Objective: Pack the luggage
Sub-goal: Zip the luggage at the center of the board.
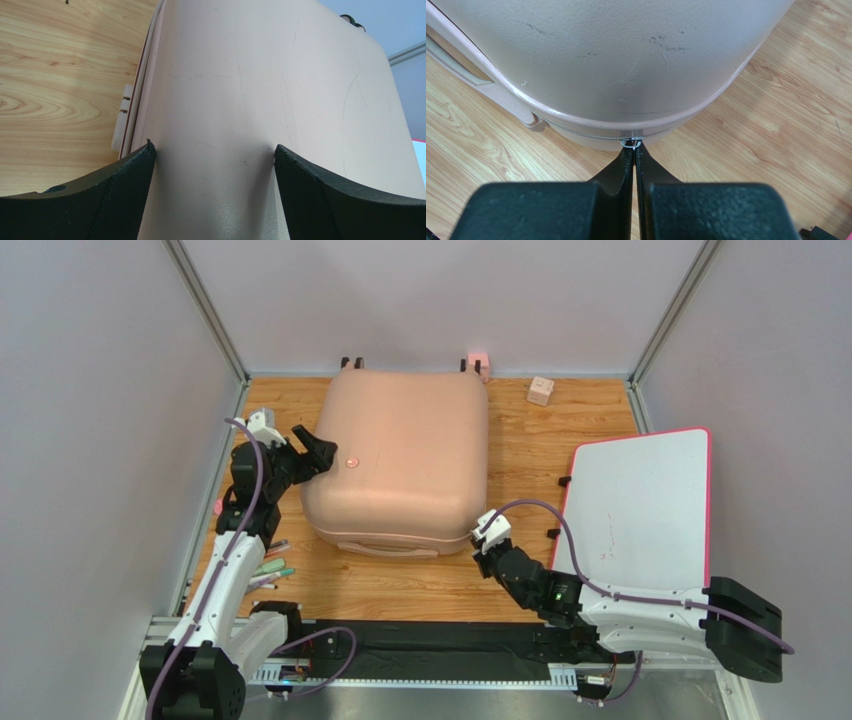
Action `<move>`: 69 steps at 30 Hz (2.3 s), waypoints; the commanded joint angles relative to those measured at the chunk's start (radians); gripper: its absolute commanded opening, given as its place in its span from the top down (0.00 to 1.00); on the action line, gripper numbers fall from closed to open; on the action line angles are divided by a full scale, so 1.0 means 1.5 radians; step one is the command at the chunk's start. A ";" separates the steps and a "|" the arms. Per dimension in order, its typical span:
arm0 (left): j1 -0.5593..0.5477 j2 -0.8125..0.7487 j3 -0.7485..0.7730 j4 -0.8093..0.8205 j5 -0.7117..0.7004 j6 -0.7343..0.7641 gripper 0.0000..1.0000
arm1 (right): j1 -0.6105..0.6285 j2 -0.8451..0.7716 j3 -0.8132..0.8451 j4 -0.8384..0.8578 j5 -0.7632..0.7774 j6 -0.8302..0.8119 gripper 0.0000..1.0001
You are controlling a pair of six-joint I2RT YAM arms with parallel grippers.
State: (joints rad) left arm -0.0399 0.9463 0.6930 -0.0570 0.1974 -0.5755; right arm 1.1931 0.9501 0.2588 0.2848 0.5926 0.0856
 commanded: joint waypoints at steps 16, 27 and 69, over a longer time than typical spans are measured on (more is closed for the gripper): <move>-0.030 0.008 -0.038 -0.133 0.088 -0.007 0.09 | 0.113 0.061 0.066 0.074 0.026 0.065 1.00; -0.030 0.007 -0.033 -0.134 0.088 -0.006 0.09 | 0.168 0.127 0.140 0.046 0.057 0.086 1.00; -0.034 -0.019 -0.063 -0.120 0.116 -0.017 0.10 | 0.181 0.483 0.457 0.057 0.044 0.156 1.00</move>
State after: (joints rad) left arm -0.0399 0.9035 0.6571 -0.0330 0.1959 -0.5766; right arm 1.4319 1.6650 0.8894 0.2302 0.7269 0.2733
